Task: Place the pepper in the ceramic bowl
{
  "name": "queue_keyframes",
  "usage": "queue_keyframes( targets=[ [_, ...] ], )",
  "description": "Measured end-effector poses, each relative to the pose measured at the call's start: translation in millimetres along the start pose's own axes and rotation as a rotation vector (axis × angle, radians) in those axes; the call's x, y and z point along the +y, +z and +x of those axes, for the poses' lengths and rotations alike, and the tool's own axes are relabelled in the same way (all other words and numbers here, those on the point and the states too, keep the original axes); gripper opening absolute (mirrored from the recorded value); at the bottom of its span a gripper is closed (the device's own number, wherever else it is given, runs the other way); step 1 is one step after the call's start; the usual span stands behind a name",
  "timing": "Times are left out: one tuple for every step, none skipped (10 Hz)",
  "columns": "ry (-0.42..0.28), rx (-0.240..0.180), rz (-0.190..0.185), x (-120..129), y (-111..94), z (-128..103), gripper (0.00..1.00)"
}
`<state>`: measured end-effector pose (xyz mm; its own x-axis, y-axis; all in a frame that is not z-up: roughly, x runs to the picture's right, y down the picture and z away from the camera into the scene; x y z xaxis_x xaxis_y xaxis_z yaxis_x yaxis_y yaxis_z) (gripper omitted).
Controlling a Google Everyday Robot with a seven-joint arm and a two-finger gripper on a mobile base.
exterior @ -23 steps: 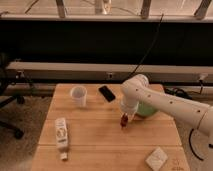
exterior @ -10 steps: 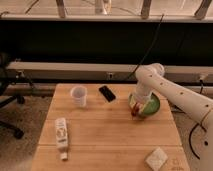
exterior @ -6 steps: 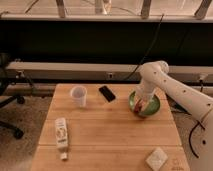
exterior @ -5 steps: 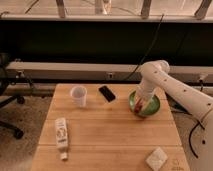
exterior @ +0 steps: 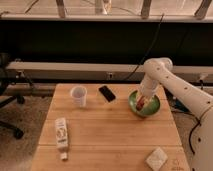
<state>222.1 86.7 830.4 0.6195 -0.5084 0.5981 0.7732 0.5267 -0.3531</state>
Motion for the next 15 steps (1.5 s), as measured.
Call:
queue_keyframes(
  targets=[
    [0.004,0.000,0.002,1,0,1,0.00],
    [0.008,-0.001,0.003,2,1,3,0.00],
    [0.011,-0.002,0.005,2,1,5,0.00],
    [0.014,-0.002,0.006,3,0,6,0.03],
    [0.015,-0.003,0.006,4,1,6,0.10],
    [0.017,-0.003,0.007,4,0,6,0.19],
    [0.020,-0.004,0.008,5,1,7,0.22],
    [0.024,-0.003,0.011,6,1,8,0.22],
    [0.028,-0.004,0.012,7,1,10,0.22],
    [0.031,-0.004,0.013,7,1,10,0.23],
    [0.033,-0.006,0.012,9,2,10,0.28],
    [0.035,-0.006,0.012,9,3,10,0.34],
    [0.038,-0.006,0.016,9,2,11,0.44],
    [0.042,-0.006,0.017,10,2,12,0.50],
    [0.045,-0.007,0.017,11,3,12,0.51]
  ],
)
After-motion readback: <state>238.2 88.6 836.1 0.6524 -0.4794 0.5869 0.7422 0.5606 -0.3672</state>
